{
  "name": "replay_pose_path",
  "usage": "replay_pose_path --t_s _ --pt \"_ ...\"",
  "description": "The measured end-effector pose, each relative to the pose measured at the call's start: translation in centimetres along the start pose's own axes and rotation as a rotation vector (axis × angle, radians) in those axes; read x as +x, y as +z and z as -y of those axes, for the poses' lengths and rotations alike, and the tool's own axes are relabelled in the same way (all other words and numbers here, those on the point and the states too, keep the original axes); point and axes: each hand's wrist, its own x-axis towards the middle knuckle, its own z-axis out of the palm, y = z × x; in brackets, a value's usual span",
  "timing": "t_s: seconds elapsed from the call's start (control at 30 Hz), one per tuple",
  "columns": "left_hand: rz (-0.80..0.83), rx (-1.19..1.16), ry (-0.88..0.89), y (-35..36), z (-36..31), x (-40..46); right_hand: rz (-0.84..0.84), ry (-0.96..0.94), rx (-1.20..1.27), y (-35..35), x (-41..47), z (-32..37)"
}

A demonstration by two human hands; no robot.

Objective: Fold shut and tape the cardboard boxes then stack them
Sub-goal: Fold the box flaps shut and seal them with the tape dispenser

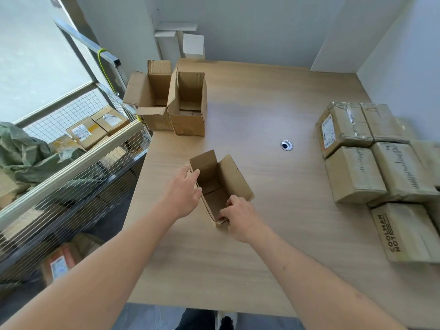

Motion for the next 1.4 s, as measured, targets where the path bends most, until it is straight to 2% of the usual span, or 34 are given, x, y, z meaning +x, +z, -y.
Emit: replay_pose_path --t_s 0.27,0.37,0.47,0.57,0.77,0.83,0.93,1.07,1.23,1.33,1.4 --pt "0.116 0.083 -0.113 1.4 1.6 -5.3 0.002 -0.088 -0.215 1.6 -5.1 0.0" --pt "0.128 0.161 -0.132 1.5 2.7 -6.0 0.022 -0.016 -0.324 1.4 -5.5 0.5" --pt "0.161 0.084 -0.106 1.9 4.2 -6.6 0.018 0.092 -0.353 1.7 -5.2 1.0" --pt "0.143 -0.058 -0.021 2.1 5.5 -6.5 -0.053 0.202 -0.27 2.4 -4.7 1.3" --pt "0.034 -0.048 0.166 1.5 7.2 -6.8 -0.293 0.465 0.058 4.4 -3.6 3.6" --pt "0.054 -0.052 0.236 1.3 8.1 -7.5 -0.309 0.478 0.17 4.8 -3.3 4.3" --pt "0.143 -0.008 0.301 1.1 9.2 -8.3 -0.319 0.379 0.252 4.9 -2.9 5.4" --pt "0.107 -0.019 0.268 1.9 9.2 -8.1 -0.392 0.382 0.329 4.3 -1.7 6.0" --pt "0.106 -0.058 0.316 2.9 7.9 -8.5 -0.434 0.423 0.288 4.0 -0.8 5.2" --pt "0.069 -0.106 0.163 3.3 7.3 -8.2 -0.416 0.462 0.231 3.8 -0.2 5.0" --pt "-0.003 -0.128 0.068 3.6 6.7 -7.8 -0.438 0.457 0.275 3.8 0.1 4.8"
